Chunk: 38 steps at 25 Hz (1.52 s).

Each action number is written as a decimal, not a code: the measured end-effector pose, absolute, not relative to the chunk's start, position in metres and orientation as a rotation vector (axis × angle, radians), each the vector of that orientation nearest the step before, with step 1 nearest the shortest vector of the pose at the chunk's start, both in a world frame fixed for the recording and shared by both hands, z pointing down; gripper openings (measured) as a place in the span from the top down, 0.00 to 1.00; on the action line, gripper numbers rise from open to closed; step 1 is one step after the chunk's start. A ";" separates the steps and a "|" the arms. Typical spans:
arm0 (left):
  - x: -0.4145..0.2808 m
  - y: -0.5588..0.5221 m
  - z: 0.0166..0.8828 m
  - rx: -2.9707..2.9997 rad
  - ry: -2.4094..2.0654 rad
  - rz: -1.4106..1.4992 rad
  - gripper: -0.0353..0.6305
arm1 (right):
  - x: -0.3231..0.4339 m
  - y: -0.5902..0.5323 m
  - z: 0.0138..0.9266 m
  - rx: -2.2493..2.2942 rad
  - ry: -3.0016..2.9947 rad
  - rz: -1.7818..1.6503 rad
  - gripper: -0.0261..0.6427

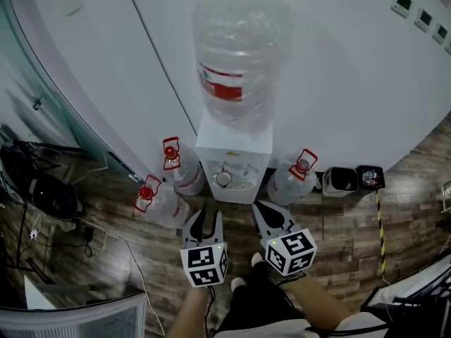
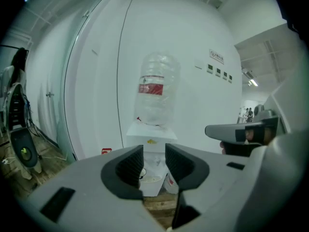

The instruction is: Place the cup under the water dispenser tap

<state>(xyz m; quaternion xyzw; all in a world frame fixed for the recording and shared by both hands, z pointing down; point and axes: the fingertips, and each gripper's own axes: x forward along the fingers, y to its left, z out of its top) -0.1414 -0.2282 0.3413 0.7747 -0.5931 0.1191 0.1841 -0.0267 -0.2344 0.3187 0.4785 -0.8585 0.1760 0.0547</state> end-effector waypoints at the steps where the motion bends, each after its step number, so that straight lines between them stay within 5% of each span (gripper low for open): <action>1: -0.143 -0.218 0.330 2.183 -1.686 0.334 0.68 | -0.025 -0.225 0.307 1.455 -2.612 0.530 0.93; 4: -0.145 -0.189 0.300 2.189 -1.724 0.341 0.87 | -0.018 -0.197 0.277 1.462 -2.619 0.526 0.93; 14: -0.107 -0.120 0.237 2.274 -1.771 0.328 0.87 | 0.008 -0.127 0.229 1.404 -2.667 0.458 0.93; 38: -0.081 -0.105 0.237 2.269 -1.778 0.366 0.87 | 0.028 -0.107 0.220 1.381 -2.685 0.429 0.93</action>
